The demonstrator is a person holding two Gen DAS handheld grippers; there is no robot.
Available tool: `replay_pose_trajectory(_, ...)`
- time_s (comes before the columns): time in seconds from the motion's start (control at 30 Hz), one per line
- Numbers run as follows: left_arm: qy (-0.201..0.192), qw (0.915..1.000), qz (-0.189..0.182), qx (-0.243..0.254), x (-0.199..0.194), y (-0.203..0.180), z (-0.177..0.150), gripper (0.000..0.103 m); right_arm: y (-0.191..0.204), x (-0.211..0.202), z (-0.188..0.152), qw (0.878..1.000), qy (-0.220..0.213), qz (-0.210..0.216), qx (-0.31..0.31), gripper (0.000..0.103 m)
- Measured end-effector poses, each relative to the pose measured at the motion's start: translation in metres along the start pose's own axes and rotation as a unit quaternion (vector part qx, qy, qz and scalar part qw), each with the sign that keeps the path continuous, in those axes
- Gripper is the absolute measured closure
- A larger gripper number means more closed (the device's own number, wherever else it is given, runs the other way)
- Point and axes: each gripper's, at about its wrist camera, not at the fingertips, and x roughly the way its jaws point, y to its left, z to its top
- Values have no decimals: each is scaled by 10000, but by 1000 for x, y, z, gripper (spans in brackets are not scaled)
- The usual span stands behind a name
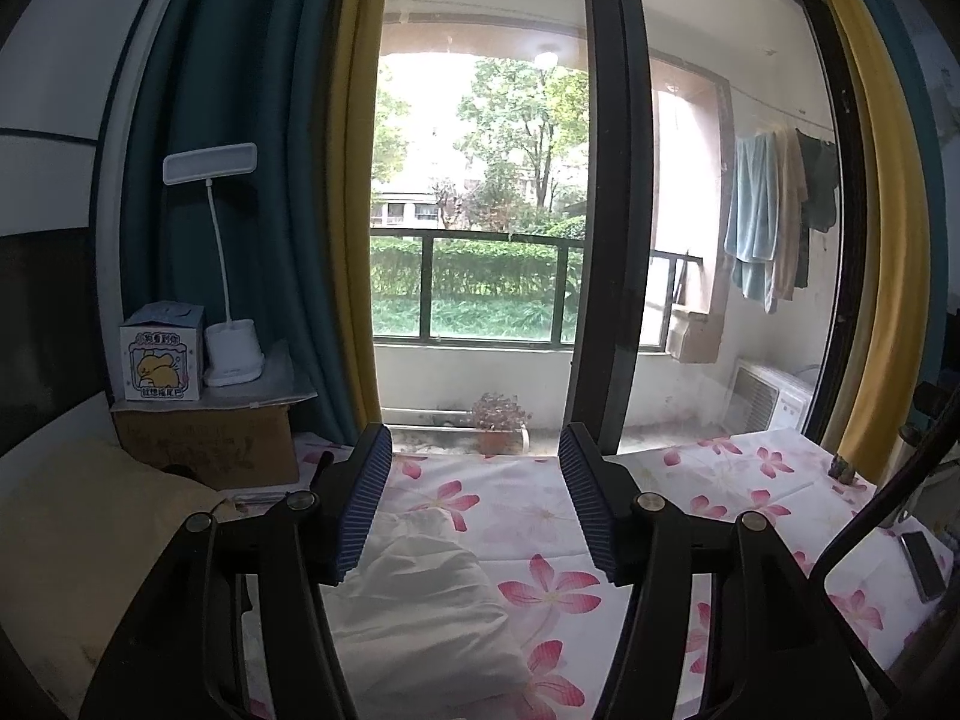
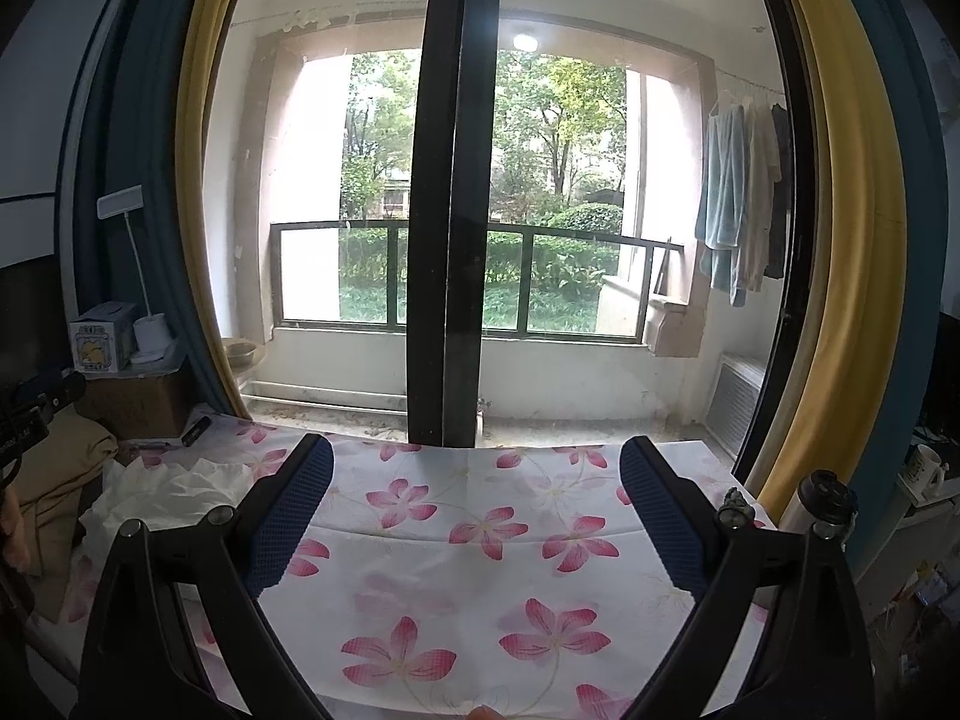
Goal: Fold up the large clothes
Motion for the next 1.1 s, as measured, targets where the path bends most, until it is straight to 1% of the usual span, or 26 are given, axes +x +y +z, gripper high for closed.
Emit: replay_pose_trajectory(1.1, 98, 9999, -48, 56, 8, -7, 1, 42, -2, 12, 2, 10000, 61, -11, 31, 7)
